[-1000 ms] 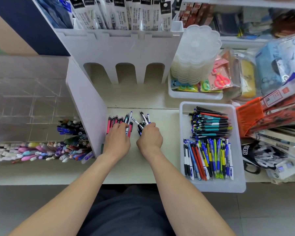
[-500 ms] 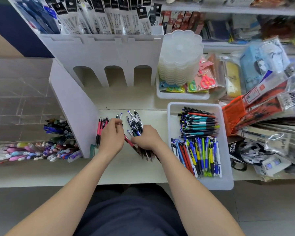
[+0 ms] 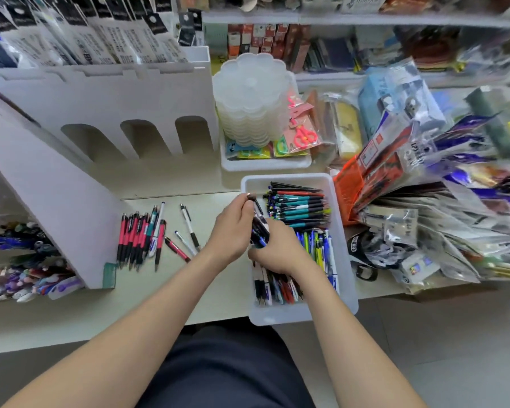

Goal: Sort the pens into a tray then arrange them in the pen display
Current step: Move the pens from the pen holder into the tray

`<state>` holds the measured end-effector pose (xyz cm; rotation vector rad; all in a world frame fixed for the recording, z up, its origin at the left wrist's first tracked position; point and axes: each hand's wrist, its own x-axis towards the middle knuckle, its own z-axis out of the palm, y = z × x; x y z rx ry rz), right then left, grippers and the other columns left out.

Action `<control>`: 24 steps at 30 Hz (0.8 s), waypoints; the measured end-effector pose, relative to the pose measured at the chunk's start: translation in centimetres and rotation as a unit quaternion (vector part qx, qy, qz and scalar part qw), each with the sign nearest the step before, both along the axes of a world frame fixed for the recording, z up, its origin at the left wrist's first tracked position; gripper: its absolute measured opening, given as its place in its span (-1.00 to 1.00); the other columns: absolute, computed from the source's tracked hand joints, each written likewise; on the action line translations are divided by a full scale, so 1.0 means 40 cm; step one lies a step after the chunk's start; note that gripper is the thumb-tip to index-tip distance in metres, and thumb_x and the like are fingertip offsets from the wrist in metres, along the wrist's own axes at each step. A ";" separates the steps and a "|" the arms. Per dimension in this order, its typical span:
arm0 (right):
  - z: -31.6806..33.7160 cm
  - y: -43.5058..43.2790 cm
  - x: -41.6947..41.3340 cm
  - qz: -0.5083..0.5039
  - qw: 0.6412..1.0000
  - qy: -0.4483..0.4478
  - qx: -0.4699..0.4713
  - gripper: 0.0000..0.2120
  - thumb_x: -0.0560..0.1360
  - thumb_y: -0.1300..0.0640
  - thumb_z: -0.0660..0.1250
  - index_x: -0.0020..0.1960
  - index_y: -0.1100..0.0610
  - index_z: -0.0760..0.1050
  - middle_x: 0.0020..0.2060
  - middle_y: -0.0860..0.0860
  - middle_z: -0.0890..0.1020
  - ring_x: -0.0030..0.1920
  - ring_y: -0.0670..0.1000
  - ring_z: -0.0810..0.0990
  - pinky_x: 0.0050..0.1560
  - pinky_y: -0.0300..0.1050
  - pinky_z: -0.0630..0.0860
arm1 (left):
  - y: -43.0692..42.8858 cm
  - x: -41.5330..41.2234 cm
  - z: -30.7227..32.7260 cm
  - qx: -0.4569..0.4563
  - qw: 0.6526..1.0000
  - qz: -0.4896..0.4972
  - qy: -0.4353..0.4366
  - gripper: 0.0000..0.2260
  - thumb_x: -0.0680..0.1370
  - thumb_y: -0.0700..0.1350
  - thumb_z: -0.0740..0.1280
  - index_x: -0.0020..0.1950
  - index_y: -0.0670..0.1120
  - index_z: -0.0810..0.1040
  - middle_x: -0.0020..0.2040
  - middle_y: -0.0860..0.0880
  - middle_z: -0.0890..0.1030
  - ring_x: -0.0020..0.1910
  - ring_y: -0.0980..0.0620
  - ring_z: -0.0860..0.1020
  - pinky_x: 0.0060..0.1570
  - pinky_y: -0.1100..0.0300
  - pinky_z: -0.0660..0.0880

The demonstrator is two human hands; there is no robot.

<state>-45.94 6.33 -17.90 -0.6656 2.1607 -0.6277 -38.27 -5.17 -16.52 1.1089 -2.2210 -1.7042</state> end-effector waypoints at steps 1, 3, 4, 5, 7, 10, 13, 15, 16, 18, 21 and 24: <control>-0.011 0.024 -0.009 -0.036 0.999 0.020 0.001 -0.78 0.33 0.01 0.44 -0.06 -0.01 0.51 -0.19 -0.04 0.66 -0.18 0.03 0.66 -0.17 0.04 0.65 | 0.017 -0.013 0.000 0.001 1.000 -0.026 0.006 -0.71 0.79 -0.07 0.10 0.42 0.01 0.53 0.11 0.21 0.59 0.15 0.15 0.52 0.03 0.48 0.39; -0.026 0.070 -0.024 -0.124 0.990 0.071 0.016 -0.81 0.37 -0.01 0.42 -0.05 -0.01 0.49 -0.21 -0.07 0.63 -0.18 0.05 0.62 -0.24 -0.02 0.56 | 0.044 -0.030 -0.010 0.002 0.998 -0.069 0.000 -0.67 0.79 -0.08 0.09 0.55 0.05 0.41 0.20 0.28 0.52 0.19 0.26 0.46 0.07 0.60 0.30; -0.032 0.091 -0.031 -0.168 0.981 0.090 0.034 -0.79 0.40 -0.01 0.43 -0.02 0.00 0.49 -0.21 -0.06 0.62 -0.18 0.06 0.60 -0.25 -0.04 0.52 | 0.055 -0.034 -0.018 -0.005 0.996 -0.091 -0.008 -0.63 0.79 -0.09 0.09 0.60 0.03 0.34 0.24 0.21 0.53 0.18 0.21 0.47 0.16 0.51 0.34; -0.037 0.111 -0.035 -0.203 0.972 0.102 0.057 -0.76 0.43 -0.01 0.44 0.01 0.04 0.48 -0.19 -0.05 0.61 -0.19 0.07 0.59 -0.27 -0.04 0.51 | 0.067 -0.036 -0.029 -0.015 0.994 -0.110 -0.018 -0.59 0.78 -0.11 0.09 0.64 0.03 0.29 0.28 0.12 0.56 0.17 0.12 0.50 0.24 0.35 0.40; -0.046 0.143 -0.036 -0.240 0.959 0.113 0.098 -0.71 0.48 0.00 0.47 0.08 0.08 0.46 -0.16 -0.02 0.60 -0.17 0.08 0.59 -0.26 -0.02 0.52 | 0.090 -0.037 -0.052 -0.031 0.988 -0.145 -0.043 -0.54 0.76 -0.18 0.10 0.67 0.02 0.25 0.48 -0.01 0.50 0.35 -0.01 0.52 0.42 0.08 0.42; -0.067 0.177 -0.026 -0.258 0.951 0.118 0.120 -0.65 0.51 0.01 0.48 0.17 0.10 0.44 -0.08 0.02 0.62 -0.10 0.14 0.62 -0.17 0.03 0.59 | 0.120 -0.040 -0.069 -0.056 0.978 -0.189 -0.072 -0.49 0.72 -0.28 0.12 0.68 -0.05 0.24 0.63 -0.07 0.33 0.58 -0.04 0.34 0.57 0.18 0.23; -0.081 0.196 -0.013 -0.262 0.949 0.128 0.117 -0.55 0.52 -0.02 0.48 0.28 0.15 0.42 0.00 0.07 0.61 -0.05 0.15 0.62 -0.15 0.03 0.57 | 0.139 -0.053 -0.075 -0.076 0.971 -0.213 -0.080 -0.47 0.69 -0.32 0.13 0.67 -0.07 0.25 0.62 -0.10 0.32 0.60 -0.04 0.31 0.49 0.29 0.16; -0.082 0.204 -0.008 -0.251 0.948 0.152 0.124 -0.52 0.52 -0.09 0.47 0.29 0.16 0.45 0.11 0.12 0.60 0.10 0.20 0.62 0.01 0.08 0.60 | 0.147 -0.065 -0.077 -0.084 0.967 -0.225 -0.083 -0.45 0.66 -0.34 0.14 0.67 -0.09 0.25 0.61 -0.12 0.33 0.59 -0.06 0.32 0.52 0.24 0.19; -0.079 0.208 -0.006 -0.236 0.947 0.171 0.138 -0.51 0.52 -0.14 0.46 0.27 0.17 0.47 0.13 0.13 0.60 0.16 0.21 0.60 0.08 0.10 0.59 | 0.150 -0.071 -0.078 -0.088 0.965 -0.231 -0.086 -0.44 0.65 -0.35 0.15 0.67 -0.10 0.25 0.60 -0.13 0.33 0.59 -0.07 0.32 0.54 0.19 0.22; -0.071 0.216 -0.005 -0.194 0.943 0.210 0.172 -0.45 0.51 -0.26 0.43 0.24 0.17 0.52 0.16 0.14 0.62 0.23 0.21 0.56 0.19 0.11 0.54 | 0.156 -0.084 -0.080 -0.094 0.960 -0.248 -0.089 -0.42 0.63 -0.37 0.16 0.67 -0.11 0.25 0.59 -0.16 0.33 0.57 -0.11 0.34 0.55 0.08 0.29; -0.057 0.233 -0.005 -0.174 0.946 0.207 0.176 -0.28 0.49 -0.37 0.42 0.38 0.17 0.45 0.29 0.16 0.53 0.35 0.22 0.47 0.28 0.11 0.46 | 0.165 -0.106 -0.081 -0.093 0.951 -0.277 -0.105 -0.38 0.62 -0.38 0.17 0.69 -0.10 0.20 0.60 -0.16 0.29 0.54 -0.14 0.36 0.53 0.02 0.33; -0.046 0.261 -0.006 -0.167 0.959 0.160 0.166 -0.15 0.46 -0.37 0.47 0.48 0.19 0.35 0.39 0.20 0.45 0.43 0.26 0.39 0.35 0.10 0.43 | 0.173 -0.125 -0.083 -0.097 0.940 -0.302 -0.125 -0.31 0.59 -0.40 0.20 0.71 -0.10 0.14 0.60 -0.16 0.26 0.56 -0.14 0.32 0.50 0.09 0.30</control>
